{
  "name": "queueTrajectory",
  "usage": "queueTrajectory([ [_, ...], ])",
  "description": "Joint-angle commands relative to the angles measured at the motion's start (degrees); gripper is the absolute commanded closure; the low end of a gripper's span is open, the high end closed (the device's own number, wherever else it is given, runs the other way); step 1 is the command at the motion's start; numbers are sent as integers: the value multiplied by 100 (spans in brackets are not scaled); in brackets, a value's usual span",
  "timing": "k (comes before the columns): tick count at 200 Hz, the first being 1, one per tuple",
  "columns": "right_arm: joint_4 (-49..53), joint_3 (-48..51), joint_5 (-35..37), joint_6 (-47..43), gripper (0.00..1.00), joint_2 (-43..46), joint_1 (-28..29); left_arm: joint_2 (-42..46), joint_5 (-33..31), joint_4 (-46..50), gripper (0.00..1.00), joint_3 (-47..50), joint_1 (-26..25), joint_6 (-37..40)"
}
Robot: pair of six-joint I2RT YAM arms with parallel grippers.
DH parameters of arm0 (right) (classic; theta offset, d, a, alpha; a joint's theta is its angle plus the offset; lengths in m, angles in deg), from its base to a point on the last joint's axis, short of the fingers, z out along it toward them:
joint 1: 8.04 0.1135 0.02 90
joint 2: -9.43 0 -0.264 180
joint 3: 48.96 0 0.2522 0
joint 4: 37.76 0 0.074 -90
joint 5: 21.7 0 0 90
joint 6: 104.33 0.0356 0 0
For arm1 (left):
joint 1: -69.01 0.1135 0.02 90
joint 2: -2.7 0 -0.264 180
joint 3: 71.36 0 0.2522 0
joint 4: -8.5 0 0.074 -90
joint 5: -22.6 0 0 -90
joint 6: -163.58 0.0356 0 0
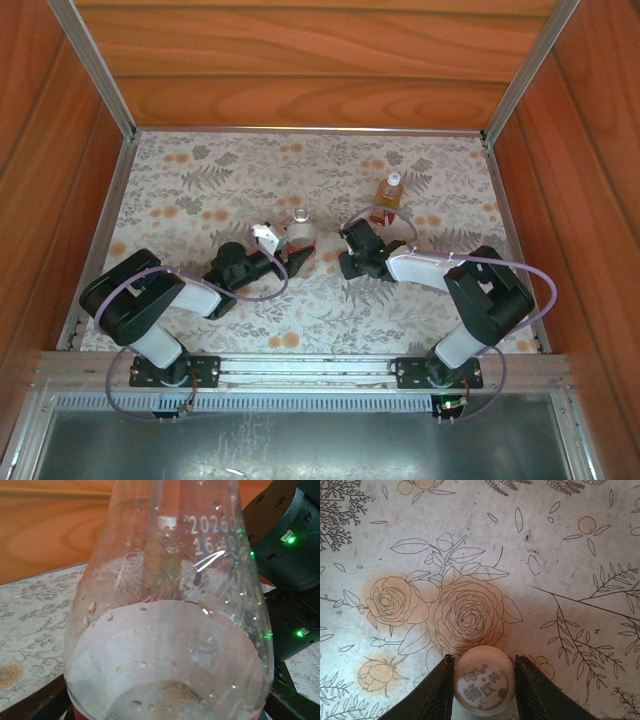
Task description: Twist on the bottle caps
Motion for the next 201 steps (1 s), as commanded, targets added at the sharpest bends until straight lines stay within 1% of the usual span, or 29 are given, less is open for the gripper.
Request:
queueTrajectory([
  [1, 123, 40, -6, -4, 64, 169, -37, -121, 165, -35, 29, -33, -53, 33],
  [85, 591, -27, 48, -2, 65, 619, -35, -251, 240, -45, 29, -123, -69, 84],
  [157, 1882, -655, -82, -135, 65, 1218, -37, -444, 236, -38, 29, -204, -133, 190],
  [201, 2763, -1363, -137, -383, 64, 1545, -32, -581, 253, -46, 29, -279, -191, 244],
])
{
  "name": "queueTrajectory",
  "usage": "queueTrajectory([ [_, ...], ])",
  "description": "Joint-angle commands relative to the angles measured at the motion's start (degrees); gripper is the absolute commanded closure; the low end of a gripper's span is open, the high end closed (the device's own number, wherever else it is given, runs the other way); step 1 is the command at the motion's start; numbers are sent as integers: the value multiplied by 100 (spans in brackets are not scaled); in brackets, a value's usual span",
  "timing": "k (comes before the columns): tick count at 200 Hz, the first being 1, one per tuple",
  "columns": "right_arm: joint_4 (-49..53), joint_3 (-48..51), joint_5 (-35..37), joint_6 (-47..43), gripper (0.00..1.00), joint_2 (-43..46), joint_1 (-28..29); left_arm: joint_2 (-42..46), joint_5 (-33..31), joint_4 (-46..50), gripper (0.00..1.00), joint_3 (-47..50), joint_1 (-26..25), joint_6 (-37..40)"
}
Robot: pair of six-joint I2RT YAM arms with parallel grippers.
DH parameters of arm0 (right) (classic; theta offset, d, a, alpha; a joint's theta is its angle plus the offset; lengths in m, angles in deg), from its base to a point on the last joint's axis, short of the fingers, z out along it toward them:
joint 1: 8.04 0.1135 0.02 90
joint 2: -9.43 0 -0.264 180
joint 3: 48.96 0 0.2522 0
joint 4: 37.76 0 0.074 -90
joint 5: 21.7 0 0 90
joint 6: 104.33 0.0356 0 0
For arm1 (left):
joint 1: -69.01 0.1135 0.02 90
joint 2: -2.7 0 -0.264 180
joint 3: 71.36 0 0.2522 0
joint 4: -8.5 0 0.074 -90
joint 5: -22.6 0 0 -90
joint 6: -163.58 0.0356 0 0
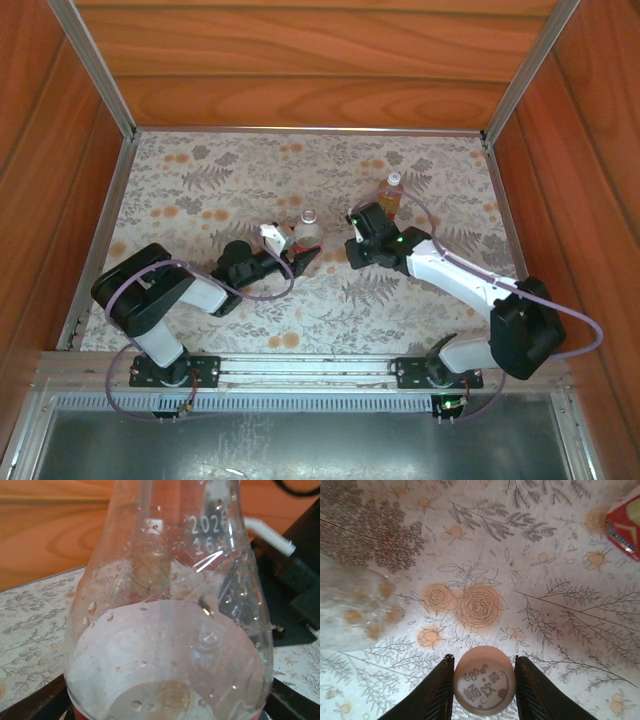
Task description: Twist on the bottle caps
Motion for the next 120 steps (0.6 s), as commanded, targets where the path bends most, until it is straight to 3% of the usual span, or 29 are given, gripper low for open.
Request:
queueTrajectory([
  [1, 743, -410, -78, -226, 64, 194, -32, -175, 113, 182, 29, -33, -69, 65],
  [120, 2538, -2889, -473, -824, 63, -125, -19, -335, 109, 187, 29, -64, -143, 192],
])
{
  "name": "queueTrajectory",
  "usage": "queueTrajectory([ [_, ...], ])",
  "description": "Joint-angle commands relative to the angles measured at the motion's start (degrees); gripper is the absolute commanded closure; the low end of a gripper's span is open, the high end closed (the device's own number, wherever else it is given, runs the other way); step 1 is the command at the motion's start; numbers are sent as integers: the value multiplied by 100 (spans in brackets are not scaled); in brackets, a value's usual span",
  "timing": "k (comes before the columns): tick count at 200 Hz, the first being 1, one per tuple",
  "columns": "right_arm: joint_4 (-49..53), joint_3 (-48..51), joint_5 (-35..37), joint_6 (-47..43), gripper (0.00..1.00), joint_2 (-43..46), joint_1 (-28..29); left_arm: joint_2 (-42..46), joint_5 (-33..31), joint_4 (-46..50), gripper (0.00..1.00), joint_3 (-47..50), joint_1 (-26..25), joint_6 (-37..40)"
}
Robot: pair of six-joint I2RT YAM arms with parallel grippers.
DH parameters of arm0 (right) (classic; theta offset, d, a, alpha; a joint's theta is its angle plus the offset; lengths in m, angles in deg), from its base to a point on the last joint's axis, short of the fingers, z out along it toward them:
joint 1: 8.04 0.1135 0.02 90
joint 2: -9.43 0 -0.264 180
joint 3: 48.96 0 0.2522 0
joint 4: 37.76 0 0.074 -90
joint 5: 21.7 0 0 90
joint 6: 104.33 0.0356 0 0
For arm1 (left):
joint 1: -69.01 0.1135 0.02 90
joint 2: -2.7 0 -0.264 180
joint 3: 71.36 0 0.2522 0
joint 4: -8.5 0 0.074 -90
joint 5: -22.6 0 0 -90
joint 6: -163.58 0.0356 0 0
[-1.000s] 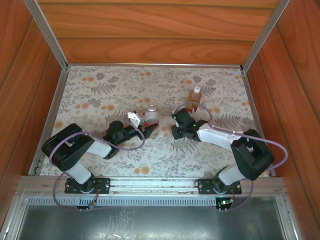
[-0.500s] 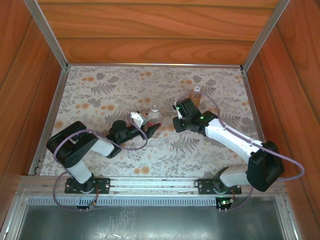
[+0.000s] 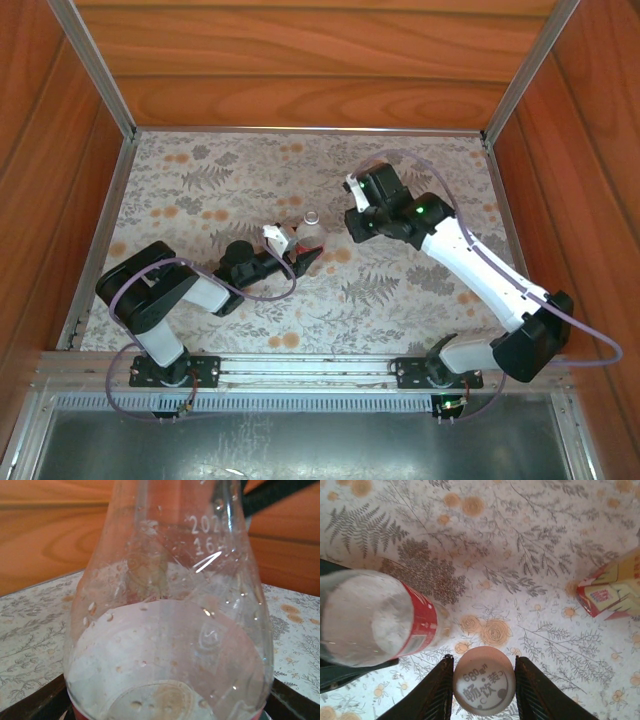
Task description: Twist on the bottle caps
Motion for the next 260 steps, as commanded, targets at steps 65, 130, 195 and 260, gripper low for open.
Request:
queueTrajectory([
  [65, 1368, -1806, -207, -402, 62, -696, 206, -261, 141, 285, 29, -30, -112, 144],
  [130, 1873, -2935, -223, -546, 62, -1323, 575, -320, 177, 289, 29, -47, -124, 152],
  [195, 2322, -3665, -155, -678, 62, -2010, 892, -347, 174, 286, 29, -37, -119, 180],
  [260, 2430, -3627, -251, -678, 62, -2140, 998, -344, 157, 290, 29, -21, -121, 197],
])
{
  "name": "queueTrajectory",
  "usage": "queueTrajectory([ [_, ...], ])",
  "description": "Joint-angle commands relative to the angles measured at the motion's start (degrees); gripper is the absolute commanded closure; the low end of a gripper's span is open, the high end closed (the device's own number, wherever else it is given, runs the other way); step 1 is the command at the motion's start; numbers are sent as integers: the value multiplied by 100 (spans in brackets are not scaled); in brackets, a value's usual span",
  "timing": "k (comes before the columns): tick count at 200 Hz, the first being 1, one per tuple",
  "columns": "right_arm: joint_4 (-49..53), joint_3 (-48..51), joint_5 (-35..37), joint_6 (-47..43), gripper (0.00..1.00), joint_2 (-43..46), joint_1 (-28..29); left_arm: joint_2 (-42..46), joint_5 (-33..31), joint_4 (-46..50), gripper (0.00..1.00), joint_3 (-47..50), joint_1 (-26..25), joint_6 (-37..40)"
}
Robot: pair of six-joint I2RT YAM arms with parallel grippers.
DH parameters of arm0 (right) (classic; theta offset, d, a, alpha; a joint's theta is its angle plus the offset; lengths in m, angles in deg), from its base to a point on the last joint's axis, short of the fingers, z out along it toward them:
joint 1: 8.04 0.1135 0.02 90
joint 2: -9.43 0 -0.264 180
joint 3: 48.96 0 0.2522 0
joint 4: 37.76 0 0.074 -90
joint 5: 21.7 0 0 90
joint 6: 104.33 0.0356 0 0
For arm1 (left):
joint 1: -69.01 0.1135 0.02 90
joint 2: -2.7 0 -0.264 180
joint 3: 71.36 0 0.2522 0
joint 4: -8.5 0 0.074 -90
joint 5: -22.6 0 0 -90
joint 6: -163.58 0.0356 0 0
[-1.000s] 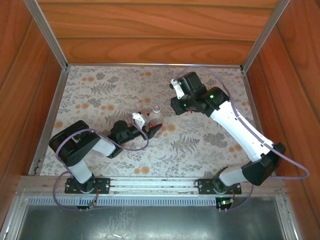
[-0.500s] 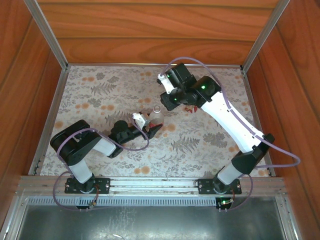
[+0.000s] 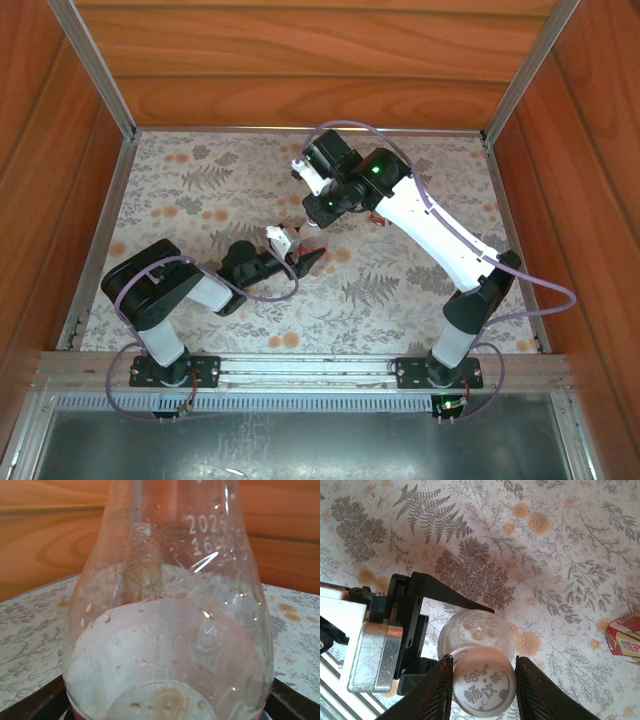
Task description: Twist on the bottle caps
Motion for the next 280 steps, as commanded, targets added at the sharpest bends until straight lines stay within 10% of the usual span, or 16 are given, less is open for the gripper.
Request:
queueTrajectory([
  [1, 201, -57, -102, -86, 62, -7, 53, -166, 97, 440, 29, 58, -70, 71],
  [280, 192, 23, 468, -156, 62, 85, 326, -242, 81, 440, 29, 1, -74, 35],
])
